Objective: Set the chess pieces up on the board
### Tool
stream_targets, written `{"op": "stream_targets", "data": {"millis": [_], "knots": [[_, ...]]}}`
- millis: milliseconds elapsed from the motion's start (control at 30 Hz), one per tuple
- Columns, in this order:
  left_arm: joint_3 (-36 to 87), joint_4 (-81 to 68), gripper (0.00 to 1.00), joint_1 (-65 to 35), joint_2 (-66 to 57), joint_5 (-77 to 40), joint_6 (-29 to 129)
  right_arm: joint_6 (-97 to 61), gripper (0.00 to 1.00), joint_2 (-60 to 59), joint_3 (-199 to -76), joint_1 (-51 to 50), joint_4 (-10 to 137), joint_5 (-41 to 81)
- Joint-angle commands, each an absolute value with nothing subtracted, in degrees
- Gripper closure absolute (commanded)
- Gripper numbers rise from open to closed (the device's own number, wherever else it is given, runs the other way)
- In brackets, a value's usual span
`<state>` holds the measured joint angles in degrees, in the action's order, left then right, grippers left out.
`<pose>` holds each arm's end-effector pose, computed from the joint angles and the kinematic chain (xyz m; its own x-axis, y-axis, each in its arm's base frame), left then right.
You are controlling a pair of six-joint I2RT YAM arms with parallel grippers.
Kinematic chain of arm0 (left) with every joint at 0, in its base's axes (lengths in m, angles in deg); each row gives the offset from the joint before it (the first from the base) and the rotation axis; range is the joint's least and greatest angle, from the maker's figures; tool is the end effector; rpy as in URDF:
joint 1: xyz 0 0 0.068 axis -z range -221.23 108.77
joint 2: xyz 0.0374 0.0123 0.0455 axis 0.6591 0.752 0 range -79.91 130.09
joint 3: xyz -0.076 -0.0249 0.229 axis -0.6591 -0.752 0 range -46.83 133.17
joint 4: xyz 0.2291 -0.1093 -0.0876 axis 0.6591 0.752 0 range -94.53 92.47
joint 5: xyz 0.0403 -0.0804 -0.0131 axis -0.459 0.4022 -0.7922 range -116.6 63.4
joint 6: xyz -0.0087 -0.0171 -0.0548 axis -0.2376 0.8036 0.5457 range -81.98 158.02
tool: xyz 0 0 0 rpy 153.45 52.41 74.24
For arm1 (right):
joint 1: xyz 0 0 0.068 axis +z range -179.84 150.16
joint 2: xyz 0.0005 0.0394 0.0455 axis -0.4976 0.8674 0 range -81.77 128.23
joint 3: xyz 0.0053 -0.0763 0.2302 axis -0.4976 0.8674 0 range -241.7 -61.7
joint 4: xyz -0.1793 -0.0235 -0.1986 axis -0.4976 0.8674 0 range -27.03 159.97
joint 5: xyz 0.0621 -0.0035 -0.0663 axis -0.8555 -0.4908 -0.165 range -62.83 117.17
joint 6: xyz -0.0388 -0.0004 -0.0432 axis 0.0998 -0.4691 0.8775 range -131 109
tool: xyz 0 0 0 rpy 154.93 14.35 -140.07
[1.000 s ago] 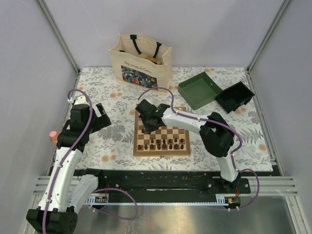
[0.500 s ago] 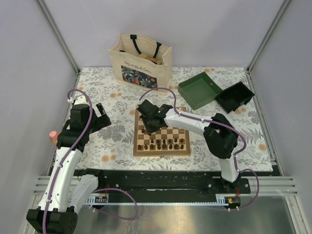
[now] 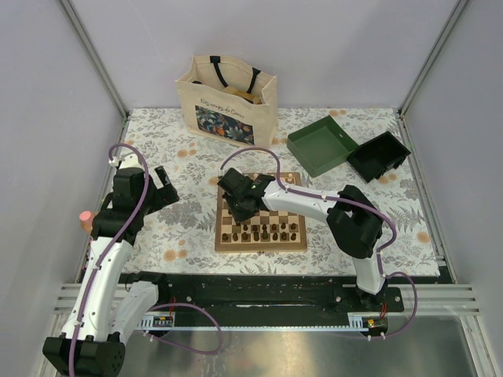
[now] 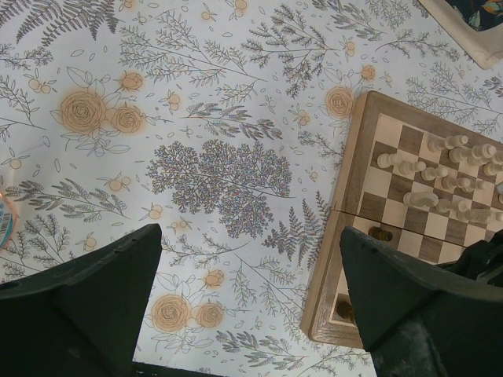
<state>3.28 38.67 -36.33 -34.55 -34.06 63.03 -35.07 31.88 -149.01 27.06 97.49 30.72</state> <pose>0.1932 -0.0111 0.2880 -0.5545 -0.3732 -0.7438 -0.2771 0.9256 -0.2579 0.2329 0.3525 0.1674 -0.7698 -0.4354 -0.4666 -0.5538 0.8192 0.1491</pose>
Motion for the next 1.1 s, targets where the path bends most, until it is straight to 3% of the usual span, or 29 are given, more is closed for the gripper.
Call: {"op": "stream_targets", "data": {"millis": [0, 733, 1067], "knots": [[3.0, 36.4, 0.01, -36.7, -35.0, -33.2, 62.4, -36.0, 0.81, 28.5, -148.3, 28.5, 96.6, 29.9], [3.0, 36.3, 0.01, -36.7, -34.9, -32.9, 62.4, -36.6, 0.80, 29.0, -147.7, 29.6, 96.4, 29.4], [3.0, 36.3, 0.01, -36.8, -34.9, -32.8, 62.4, -36.7, 0.76, 29.3, -148.1, 29.7, 96.4, 29.3]]}}
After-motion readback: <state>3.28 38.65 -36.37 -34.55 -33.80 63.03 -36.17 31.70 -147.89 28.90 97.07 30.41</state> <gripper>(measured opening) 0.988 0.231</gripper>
